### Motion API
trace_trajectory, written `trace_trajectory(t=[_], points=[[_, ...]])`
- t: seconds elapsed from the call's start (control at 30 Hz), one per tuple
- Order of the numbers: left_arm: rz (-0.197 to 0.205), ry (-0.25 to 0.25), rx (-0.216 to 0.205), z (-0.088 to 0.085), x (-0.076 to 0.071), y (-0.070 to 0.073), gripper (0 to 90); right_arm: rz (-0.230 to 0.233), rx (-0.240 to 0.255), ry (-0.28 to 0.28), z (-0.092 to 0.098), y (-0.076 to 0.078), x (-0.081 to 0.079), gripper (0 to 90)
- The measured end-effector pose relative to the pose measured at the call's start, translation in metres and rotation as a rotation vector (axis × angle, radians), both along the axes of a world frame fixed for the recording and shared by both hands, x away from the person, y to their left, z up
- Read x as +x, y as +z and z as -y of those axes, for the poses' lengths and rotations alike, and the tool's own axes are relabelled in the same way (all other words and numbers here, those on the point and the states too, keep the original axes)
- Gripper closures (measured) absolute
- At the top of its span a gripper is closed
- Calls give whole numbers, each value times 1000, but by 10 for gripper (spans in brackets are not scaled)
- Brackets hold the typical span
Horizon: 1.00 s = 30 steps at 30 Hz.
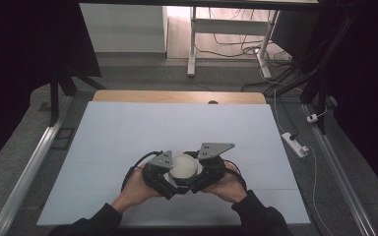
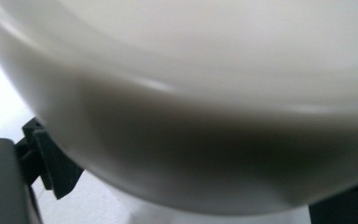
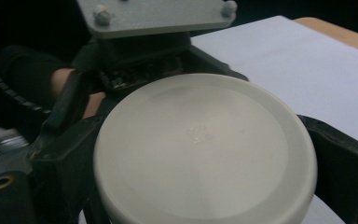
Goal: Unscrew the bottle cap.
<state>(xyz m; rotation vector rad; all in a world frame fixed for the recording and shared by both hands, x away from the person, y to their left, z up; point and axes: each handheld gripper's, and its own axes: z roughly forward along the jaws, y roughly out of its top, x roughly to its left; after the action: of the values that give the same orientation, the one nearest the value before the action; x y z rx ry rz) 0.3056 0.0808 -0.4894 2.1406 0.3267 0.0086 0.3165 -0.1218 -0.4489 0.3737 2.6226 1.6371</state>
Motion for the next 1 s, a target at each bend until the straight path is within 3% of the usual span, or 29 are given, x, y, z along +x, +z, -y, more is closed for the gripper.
trace_trajectory(t=[0.1,0.17,0.23,0.3,0.4,0.63,0.77,0.9,1.0], points=[[5,-6,14,2,-1,-1,77,-10,-3,63,3,-1,4,70],[6,-2,17,3,-1,-2,77,-10,-12,65,3,-2,5,67],[8,23,16,2,0,-1,77,-11,-14,32,2,-2,3,59],[11,46,12,-1,1,0,77,1,14,-33,0,-2,0,0],[9,88,-5,-5,3,1,77,3,28,-62,0,4,-3,0],[27,181,11,-7,2,3,77,24,-16,-212,-8,4,-13,0],[40,215,33,-4,0,4,77,60,-31,-261,-13,1,-15,3],[43,231,40,-1,-1,4,77,34,9,-286,-12,-1,-12,47],[38,236,33,0,-2,5,77,36,7,-293,-13,-2,-13,53]])
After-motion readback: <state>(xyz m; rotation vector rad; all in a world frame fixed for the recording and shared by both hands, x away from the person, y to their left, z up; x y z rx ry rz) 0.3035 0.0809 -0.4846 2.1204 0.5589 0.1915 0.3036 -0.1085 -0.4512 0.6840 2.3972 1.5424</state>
